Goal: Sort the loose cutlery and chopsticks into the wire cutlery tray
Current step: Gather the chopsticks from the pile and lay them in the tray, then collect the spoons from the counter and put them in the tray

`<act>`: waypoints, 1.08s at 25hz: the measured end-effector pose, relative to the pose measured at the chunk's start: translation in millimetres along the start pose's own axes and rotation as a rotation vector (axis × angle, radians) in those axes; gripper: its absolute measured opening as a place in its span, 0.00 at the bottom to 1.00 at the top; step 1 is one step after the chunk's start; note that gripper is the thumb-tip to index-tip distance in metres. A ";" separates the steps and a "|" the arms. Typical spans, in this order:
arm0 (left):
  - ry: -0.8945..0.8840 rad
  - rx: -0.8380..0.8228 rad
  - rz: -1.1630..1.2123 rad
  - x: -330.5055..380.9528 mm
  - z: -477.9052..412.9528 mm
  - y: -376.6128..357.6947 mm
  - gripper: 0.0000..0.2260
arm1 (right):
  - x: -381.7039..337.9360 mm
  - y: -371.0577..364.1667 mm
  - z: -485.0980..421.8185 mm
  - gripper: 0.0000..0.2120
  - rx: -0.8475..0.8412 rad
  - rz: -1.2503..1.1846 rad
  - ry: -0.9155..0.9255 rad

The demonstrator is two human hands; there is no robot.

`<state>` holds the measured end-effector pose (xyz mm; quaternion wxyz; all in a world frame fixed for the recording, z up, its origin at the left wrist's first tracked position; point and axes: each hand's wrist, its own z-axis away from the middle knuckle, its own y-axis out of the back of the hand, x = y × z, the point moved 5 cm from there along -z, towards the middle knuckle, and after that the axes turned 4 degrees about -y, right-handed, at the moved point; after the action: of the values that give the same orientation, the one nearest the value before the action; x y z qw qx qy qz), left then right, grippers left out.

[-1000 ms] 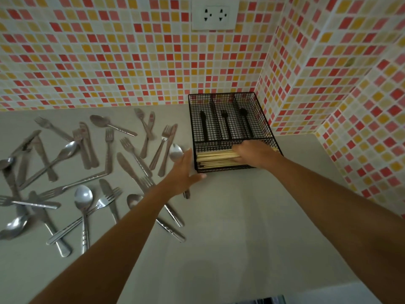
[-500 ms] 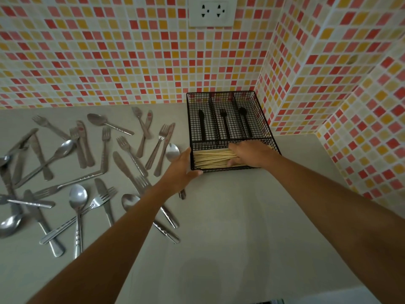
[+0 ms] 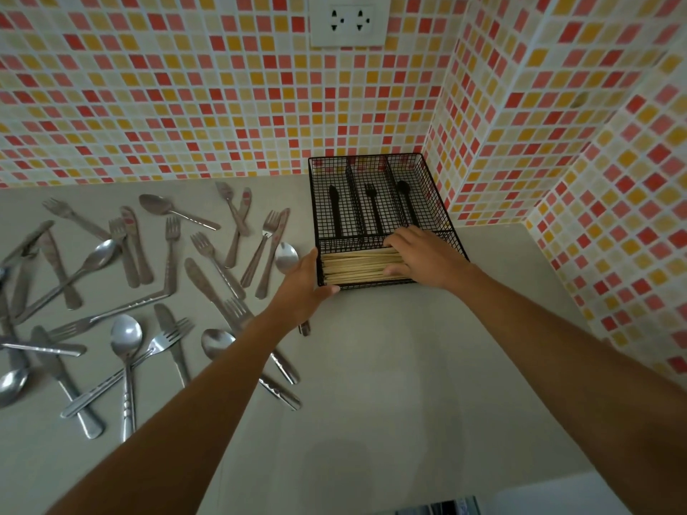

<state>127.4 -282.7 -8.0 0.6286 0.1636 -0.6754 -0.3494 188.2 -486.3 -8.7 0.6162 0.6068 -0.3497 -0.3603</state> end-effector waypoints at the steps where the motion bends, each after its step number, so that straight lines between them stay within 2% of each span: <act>1: 0.007 0.007 0.001 2.3 0.7 0.4 0.29 | -4.2 3.3 1.9 0.24 0.056 -0.028 -0.033; 3: 0.020 0.026 0.012 6.7 4.2 1.7 0.28 | -18.5 14.1 7.7 0.18 0.220 -0.128 -0.128; 5: 0.091 0.115 0.020 9.9 12.7 6.5 0.27 | -41.9 25.4 20.1 0.14 0.439 -0.306 -0.253; 7: 0.166 0.329 0.063 7.3 32.8 18.2 0.22 | -74.6 29.4 36.5 0.11 0.626 -0.559 -0.399; 9: 0.242 0.539 0.105 -4.3 61.8 30.8 0.13 | -113.2 20.6 50.6 0.10 0.694 -0.729 -0.516; 11: 0.398 0.640 0.077 -28.1 97.0 47.6 0.07 | -152.9 6.1 52.9 0.08 0.631 -0.787 -0.551; 12: 0.493 0.617 0.033 -40.7 112.3 54.9 0.08 | -166.8 -1.3 50.0 0.07 0.574 -0.783 -0.551; 14: 0.665 0.381 -0.191 -55.9 135.4 61.2 0.14 | -182.3 -11.2 39.3 0.07 0.462 -0.703 -0.543; 16: 0.721 0.135 -0.426 -62.3 150.4 54.3 0.20 | -192.1 -16.1 26.3 0.08 0.341 -0.572 -0.543; 17: 0.730 0.087 -0.470 -63.6 154.1 48.4 0.21 | -196.2 -17.9 21.0 0.09 0.290 -0.509 -0.547; 20: 0.785 0.142 -0.378 -74.0 155.0 33.7 0.21 | -212.0 -16.5 10.3 0.10 0.233 -0.389 -0.519; 23: 0.751 0.240 -0.297 -73.6 147.0 30.4 0.15 | -218.9 -19.3 -0.9 0.12 0.195 -0.304 -0.529; 25: 0.760 0.266 -0.248 -72.4 144.8 31.8 0.14 | -217.5 -24.6 -8.3 0.13 0.136 -0.320 -0.612; 27: 0.797 0.222 -0.259 -74.4 144.4 32.9 0.12 | -214.1 -28.8 -10.6 0.14 0.038 -0.443 -0.792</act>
<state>7.2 -172.0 -35.4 0.7699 0.4354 -0.3873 -0.2602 90.7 -295.1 -36.4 0.3315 0.4937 -0.4269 -0.6813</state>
